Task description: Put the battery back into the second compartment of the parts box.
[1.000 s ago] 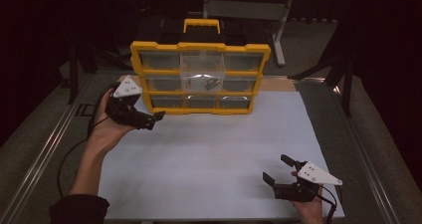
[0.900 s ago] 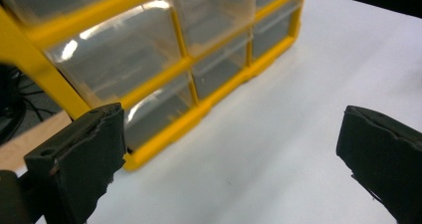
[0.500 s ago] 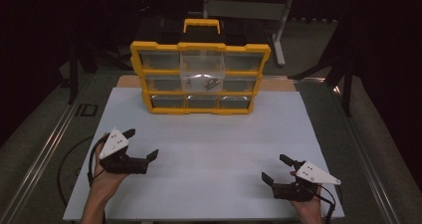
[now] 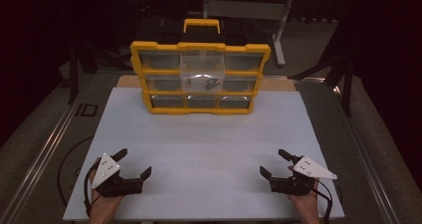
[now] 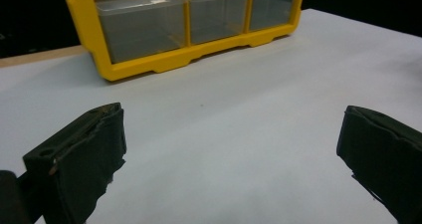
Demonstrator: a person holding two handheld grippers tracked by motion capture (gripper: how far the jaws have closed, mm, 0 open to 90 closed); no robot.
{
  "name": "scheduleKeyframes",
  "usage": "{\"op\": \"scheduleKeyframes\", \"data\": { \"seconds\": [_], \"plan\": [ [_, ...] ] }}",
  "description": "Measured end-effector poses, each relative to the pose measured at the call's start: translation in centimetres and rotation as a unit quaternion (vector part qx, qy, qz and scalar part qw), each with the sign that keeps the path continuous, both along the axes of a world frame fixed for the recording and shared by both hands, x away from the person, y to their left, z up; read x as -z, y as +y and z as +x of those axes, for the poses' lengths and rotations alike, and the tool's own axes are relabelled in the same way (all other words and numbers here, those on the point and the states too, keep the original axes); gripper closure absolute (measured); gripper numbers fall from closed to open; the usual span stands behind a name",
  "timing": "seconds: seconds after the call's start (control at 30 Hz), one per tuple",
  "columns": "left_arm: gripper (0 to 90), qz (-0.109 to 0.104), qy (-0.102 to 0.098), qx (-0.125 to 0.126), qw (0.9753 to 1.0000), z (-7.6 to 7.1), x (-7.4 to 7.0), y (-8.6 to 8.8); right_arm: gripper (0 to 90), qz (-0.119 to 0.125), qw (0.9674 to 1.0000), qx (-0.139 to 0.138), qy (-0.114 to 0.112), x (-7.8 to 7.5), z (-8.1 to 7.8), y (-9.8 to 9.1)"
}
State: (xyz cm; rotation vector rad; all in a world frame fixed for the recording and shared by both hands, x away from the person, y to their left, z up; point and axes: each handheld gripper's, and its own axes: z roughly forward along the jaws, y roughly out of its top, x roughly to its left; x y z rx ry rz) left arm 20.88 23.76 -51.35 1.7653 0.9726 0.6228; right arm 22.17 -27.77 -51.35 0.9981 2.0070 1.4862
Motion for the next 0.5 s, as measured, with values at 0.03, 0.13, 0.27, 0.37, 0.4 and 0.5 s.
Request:
{"op": "scheduleKeyframes", "data": {
  "seconds": [0.03,0.13,0.27,0.37,0.4,0.5],
  "plan": [
    [0.1,0.0,0.0,0.0,1.0,-0.02,0.05,0.0,8.4,-0.001,1.0,0.002,-0.001,0.01,0.12,-0.03],
    [0.1,0.0,-0.007,-0.007,1.0,-0.17,0.14,0.08,8.3,-0.001,1.0,0.005,-0.004,-0.02,0.4,-0.08],
    [0.1,-0.009,-0.014,-0.016,0.9997,-0.43,0.12,0.3,8.4,-0.004,0.9999,0.006,-0.009,-0.04,0.6,-0.09],
    [0.1,-0.009,-0.016,-0.019,0.9997,-0.41,0.11,0.55,8.4,-0.006,0.9999,0.004,-0.012,-0.03,0.59,0.05],
    [0.1,-0.011,-0.014,-0.021,0.9996,-0.39,0.13,0.65,8.4,-0.007,0.9999,0.005,-0.012,-0.01,0.57,0.1],
    [0.1,-0.012,-0.01,-0.033,0.9993,-0.31,0.24,0.91,8.4,-0.009,0.9999,0.004,-0.011,0.05,0.58,0.15]
  ]
}}
